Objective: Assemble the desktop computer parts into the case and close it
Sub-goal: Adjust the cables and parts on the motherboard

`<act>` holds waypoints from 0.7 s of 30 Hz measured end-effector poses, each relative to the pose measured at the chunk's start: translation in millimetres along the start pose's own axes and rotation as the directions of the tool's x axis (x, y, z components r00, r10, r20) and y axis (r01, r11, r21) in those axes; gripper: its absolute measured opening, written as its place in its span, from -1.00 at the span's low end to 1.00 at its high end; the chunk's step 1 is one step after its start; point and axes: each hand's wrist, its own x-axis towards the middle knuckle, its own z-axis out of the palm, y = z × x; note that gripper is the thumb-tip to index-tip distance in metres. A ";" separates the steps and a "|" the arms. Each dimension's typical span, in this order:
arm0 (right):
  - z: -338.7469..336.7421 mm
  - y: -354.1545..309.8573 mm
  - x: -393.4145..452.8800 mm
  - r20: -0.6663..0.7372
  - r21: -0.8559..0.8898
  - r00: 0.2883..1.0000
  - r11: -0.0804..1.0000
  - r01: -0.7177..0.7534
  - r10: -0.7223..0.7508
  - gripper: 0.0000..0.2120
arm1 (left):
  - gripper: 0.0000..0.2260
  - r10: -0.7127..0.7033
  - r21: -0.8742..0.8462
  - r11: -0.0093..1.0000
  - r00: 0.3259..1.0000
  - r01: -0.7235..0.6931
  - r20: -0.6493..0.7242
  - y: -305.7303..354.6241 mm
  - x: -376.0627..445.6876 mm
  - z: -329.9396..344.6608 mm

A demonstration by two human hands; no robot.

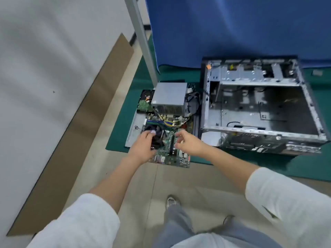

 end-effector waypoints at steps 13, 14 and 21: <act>45.5 -28.7 100.4 -0.070 -0.098 0.993 0.990 -0.105 0.099 -0.48 | -0.01 0.262 0.362 0.875 0.943 -0.321 0.203 -38.5 80.3 1.0; 43.3 -27.0 103.0 -0.095 -0.087 0.992 0.992 -0.096 0.088 -0.56 | 0.02 0.259 0.371 0.872 0.944 -0.320 0.205 -37.4 83.1 3.4; 12.1 -9.9 117.7 -0.270 -0.164 0.957 0.975 -0.149 0.100 -0.54 | 0.09 0.194 0.410 0.870 0.955 -0.273 0.224 -30.0 94.5 21.6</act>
